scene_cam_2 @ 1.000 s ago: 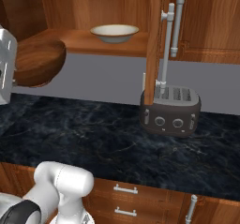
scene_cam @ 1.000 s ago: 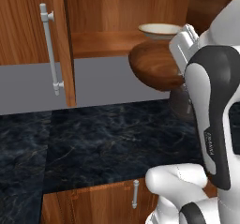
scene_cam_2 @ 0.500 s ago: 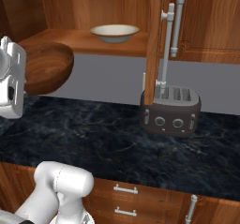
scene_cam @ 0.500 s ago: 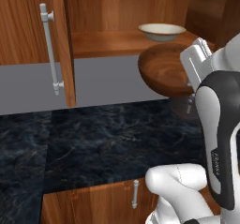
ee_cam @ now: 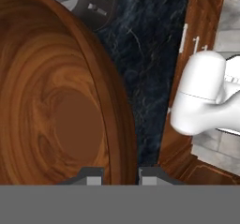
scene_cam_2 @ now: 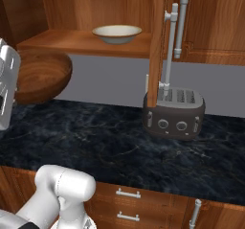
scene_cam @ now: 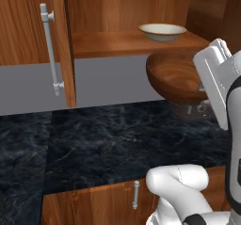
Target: Move the bowls from the cabinet to the plates on the dining table.
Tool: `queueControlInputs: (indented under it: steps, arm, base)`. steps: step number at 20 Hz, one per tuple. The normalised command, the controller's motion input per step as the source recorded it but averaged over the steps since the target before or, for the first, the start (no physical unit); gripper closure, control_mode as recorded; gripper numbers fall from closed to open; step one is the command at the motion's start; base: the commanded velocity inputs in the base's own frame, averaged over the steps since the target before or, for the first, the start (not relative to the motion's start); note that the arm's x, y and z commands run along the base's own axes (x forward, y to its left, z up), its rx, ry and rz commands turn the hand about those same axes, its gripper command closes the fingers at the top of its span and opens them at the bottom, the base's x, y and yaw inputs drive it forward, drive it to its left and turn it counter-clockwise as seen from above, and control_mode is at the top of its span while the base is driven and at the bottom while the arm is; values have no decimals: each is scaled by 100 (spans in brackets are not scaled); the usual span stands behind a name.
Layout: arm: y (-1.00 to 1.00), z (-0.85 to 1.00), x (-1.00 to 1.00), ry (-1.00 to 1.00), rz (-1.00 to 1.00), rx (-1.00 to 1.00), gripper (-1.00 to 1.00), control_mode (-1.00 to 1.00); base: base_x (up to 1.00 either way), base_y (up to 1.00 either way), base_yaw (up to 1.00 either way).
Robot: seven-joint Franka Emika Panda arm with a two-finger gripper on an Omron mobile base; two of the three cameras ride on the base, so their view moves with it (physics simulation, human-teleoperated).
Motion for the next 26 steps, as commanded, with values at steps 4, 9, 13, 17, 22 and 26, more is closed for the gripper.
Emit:
queueControlInputs:
  steps: [4, 9, 13, 17, 22, 26]
  arm:
    - [0, -9, -27, 7, 0, 3, 100, -100]
    - [0, -15, -5, 0, 0, 0, 100, -100]
    - [0, 0, 0, 0, 0, 0, 100, -100]
    - [0, 0, 0, 0, 0, 0, 100, -100]
    - [0, 0, 0, 0, 0, 0, 100, -100]
    - [0, 0, 0, 0, 0, 0, 100, -100]
  base:
    - [0, 0, 0]
    - [0, 0, 0]
    - [0, 0, 0]
    - [0, 0, 0]
    - [0, 0, 0]
    - [0, 0, 0]
